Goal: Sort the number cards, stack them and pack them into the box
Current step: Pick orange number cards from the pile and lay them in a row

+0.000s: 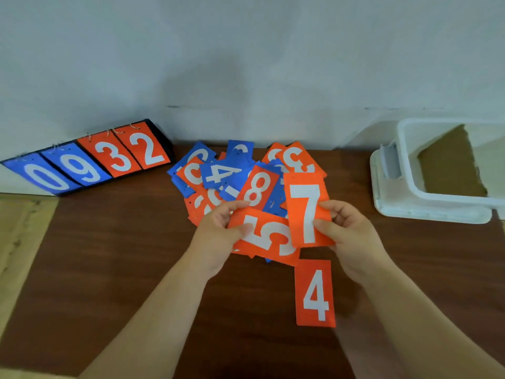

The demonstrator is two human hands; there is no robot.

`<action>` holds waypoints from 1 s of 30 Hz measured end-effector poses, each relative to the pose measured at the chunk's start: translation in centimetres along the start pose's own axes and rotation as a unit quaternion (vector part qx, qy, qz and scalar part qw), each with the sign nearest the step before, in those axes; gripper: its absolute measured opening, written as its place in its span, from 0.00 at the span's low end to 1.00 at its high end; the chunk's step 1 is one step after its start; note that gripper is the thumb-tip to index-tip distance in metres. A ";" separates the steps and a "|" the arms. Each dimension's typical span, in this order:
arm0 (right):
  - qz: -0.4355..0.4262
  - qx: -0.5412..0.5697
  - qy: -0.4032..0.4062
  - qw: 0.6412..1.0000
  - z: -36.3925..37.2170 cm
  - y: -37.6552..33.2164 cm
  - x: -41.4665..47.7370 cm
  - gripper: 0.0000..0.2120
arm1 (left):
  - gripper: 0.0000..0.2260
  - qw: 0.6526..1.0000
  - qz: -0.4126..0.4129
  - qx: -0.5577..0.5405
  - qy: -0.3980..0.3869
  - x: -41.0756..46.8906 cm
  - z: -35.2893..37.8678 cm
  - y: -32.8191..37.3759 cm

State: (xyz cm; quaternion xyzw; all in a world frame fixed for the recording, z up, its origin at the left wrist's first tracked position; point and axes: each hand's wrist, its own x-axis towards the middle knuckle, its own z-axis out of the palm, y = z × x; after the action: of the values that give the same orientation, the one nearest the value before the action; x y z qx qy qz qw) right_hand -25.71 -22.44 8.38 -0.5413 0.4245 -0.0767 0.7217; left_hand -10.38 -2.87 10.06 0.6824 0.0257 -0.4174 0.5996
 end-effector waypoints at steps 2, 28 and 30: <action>0.022 -0.018 -0.040 0.999 1.5 0.7 -1.7 0.14 | 0.18 0.999 -0.018 -0.036 -0.015 -2.2 -0.4 -0.3; -0.035 -0.242 0.174 0.954 9.2 8.1 -9.2 0.16 | 0.13 0.952 0.054 0.301 0.020 -4.5 -11.3 -8.4; -0.027 -0.238 0.206 0.949 6.5 8.9 -9.9 0.19 | 0.13 0.936 0.038 0.349 -0.032 -4.3 -10.0 -9.4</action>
State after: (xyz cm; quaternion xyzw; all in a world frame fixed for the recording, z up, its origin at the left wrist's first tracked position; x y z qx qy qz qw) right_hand -30.54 -8.57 6.39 -0.6810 0.5548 -0.1029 0.4667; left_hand -12.88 10.13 4.46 0.8356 -0.1667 -0.3989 0.3390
